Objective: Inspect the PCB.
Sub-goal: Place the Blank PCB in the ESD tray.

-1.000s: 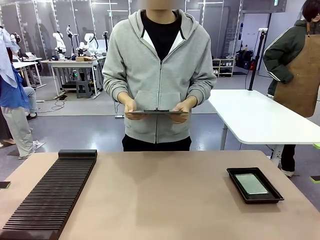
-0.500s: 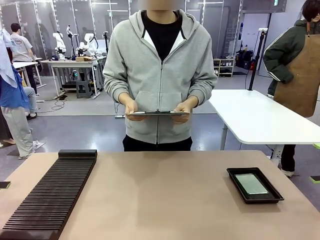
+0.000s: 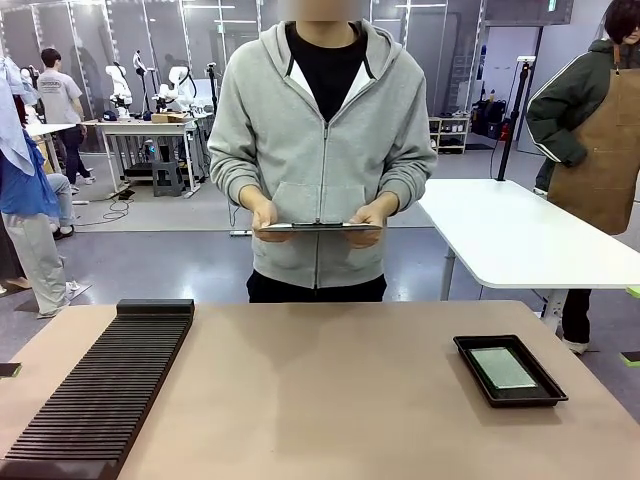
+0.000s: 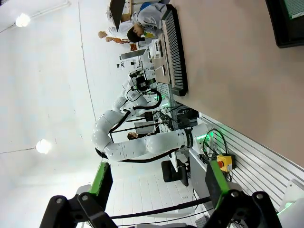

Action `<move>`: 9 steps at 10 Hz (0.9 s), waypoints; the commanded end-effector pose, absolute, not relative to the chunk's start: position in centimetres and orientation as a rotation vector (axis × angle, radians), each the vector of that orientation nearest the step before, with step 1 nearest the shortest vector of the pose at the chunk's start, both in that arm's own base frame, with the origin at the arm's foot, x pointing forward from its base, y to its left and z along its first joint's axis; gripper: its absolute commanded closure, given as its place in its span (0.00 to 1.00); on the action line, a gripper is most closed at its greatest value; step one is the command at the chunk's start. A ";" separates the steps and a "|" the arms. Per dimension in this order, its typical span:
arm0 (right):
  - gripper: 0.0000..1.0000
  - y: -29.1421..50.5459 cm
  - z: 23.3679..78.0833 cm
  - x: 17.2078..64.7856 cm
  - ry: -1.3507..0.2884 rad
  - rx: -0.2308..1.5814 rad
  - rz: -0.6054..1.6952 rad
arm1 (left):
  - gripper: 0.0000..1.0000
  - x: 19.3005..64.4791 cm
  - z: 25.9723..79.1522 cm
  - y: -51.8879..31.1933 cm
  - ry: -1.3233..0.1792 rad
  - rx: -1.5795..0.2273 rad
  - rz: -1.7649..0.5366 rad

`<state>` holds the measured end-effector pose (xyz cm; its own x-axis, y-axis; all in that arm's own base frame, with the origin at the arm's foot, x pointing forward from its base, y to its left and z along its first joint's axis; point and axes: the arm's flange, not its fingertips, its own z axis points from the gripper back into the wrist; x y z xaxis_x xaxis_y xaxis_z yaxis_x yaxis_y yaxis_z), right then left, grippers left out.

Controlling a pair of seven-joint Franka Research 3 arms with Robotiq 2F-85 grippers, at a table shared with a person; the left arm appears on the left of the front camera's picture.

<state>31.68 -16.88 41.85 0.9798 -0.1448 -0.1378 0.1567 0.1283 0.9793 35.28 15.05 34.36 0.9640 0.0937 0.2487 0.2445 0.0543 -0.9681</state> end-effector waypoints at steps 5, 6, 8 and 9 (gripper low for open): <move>0.00 -16.8 42.2 31.5 0.009 1.428 -0.212 | 0.00 35.2 34.4 15.1 -0.269 -1.514 -0.117; 0.00 -16.8 42.2 31.5 0.009 1.428 -0.212 | 0.00 35.2 34.4 15.1 -0.269 -1.514 -0.117; 0.00 -16.8 42.2 31.5 0.009 1.428 -0.212 | 0.00 35.2 34.4 15.1 -0.269 -1.514 -0.117; 0.00 -16.8 42.2 31.5 0.009 1.428 -0.212 | 0.00 35.2 34.4 15.1 -0.269 -1.514 -0.117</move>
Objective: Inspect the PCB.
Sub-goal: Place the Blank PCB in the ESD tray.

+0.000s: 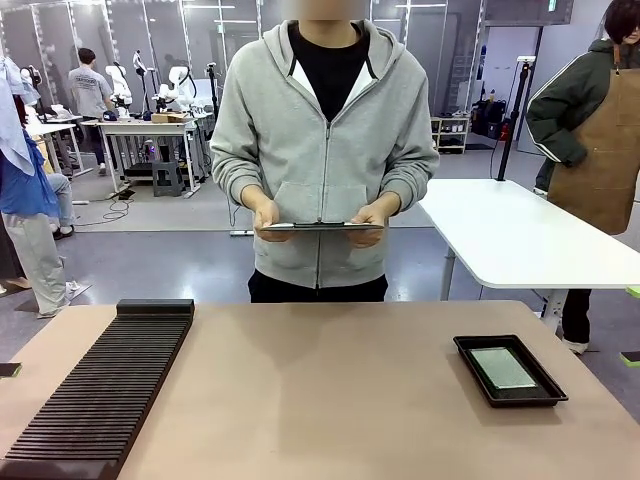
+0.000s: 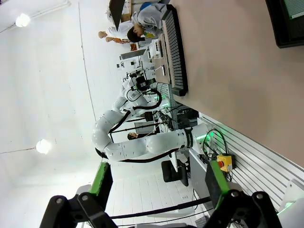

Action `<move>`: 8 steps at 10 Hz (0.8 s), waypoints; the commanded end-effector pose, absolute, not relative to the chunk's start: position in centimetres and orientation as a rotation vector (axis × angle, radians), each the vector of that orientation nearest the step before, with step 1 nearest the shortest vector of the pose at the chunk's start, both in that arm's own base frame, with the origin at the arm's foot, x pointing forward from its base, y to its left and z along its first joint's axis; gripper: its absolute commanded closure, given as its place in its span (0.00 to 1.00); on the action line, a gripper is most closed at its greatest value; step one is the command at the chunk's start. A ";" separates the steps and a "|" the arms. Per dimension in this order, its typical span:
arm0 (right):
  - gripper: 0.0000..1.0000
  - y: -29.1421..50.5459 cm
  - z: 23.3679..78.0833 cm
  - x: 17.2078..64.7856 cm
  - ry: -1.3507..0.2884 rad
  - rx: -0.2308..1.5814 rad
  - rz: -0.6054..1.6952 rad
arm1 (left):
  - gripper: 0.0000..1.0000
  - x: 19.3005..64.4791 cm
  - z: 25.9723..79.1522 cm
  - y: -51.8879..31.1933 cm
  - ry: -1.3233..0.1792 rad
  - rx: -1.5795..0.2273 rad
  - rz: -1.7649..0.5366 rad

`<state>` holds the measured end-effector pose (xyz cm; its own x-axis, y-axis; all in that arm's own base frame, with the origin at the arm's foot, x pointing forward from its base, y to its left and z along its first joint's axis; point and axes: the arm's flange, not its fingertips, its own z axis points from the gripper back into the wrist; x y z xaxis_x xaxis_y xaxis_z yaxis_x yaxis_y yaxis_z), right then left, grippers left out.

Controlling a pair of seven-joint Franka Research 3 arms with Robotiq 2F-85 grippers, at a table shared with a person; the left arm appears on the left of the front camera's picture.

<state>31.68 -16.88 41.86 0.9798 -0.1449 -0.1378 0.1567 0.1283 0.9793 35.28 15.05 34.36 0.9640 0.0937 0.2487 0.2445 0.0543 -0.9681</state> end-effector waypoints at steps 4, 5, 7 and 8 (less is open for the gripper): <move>0.00 -16.8 42.2 31.5 0.009 1.428 -0.212 | 0.00 35.2 34.4 15.1 -0.269 -1.514 -0.117; 0.00 -16.8 42.2 31.5 0.009 1.428 -0.212 | 0.00 35.2 34.4 15.1 -0.269 -1.514 -0.117; 0.00 -16.8 42.2 31.5 0.009 1.428 -0.212 | 0.00 35.2 34.4 15.1 -0.269 -1.514 -0.117; 0.00 -16.8 42.2 31.5 0.009 1.428 -0.212 | 0.00 35.2 34.4 15.1 -0.269 -1.514 -0.117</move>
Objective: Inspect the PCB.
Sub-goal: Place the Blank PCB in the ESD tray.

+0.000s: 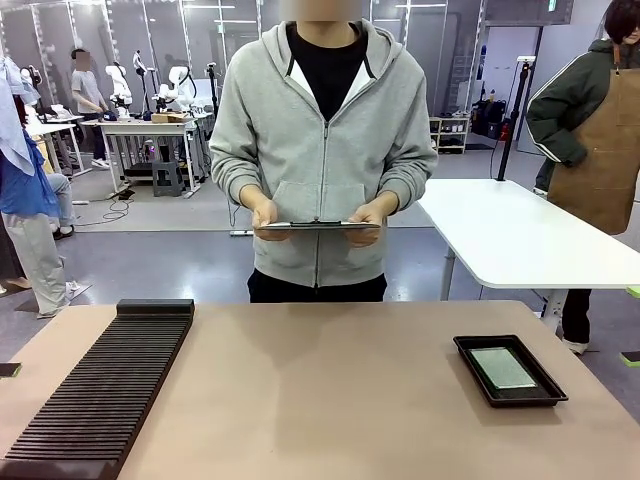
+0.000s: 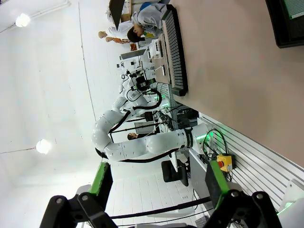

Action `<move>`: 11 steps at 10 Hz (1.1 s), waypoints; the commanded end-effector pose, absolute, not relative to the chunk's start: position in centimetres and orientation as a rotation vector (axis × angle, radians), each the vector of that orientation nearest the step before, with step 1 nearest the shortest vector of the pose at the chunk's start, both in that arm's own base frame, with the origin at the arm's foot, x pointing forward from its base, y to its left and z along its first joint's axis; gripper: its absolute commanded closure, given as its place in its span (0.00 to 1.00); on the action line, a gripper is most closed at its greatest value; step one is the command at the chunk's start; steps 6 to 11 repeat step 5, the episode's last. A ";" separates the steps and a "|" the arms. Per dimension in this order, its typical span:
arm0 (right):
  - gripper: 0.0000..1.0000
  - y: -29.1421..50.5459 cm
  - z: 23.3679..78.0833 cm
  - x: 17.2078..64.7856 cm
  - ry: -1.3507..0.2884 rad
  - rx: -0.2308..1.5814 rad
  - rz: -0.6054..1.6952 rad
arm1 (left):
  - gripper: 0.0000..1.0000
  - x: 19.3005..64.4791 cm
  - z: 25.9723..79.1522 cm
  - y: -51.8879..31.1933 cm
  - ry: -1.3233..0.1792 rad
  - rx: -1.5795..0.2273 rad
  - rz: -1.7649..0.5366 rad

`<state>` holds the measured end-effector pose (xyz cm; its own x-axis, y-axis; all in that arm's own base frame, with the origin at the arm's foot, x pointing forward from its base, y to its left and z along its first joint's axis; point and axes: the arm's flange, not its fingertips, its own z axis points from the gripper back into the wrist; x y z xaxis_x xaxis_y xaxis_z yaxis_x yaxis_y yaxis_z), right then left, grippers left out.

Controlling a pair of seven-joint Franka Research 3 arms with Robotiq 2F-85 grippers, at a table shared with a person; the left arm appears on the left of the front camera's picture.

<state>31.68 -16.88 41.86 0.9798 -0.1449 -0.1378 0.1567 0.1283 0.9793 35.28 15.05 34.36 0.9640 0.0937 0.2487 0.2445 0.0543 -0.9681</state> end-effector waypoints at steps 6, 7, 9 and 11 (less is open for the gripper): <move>0.00 -16.8 42.2 31.5 0.009 1.428 -0.212 | 0.00 35.2 34.4 15.1 -0.269 -1.514 -0.117; 0.00 -16.8 42.2 31.5 0.009 1.428 -0.212 | 0.00 35.2 34.4 15.1 -0.269 -1.514 -0.117; 0.00 -16.8 42.2 31.5 0.009 1.428 -0.212 | 0.00 35.2 34.4 15.1 -0.269 -1.514 -0.117; 0.00 -16.8 42.2 31.5 0.009 1.428 -0.212 | 0.00 35.2 34.4 15.1 -0.269 -1.514 -0.117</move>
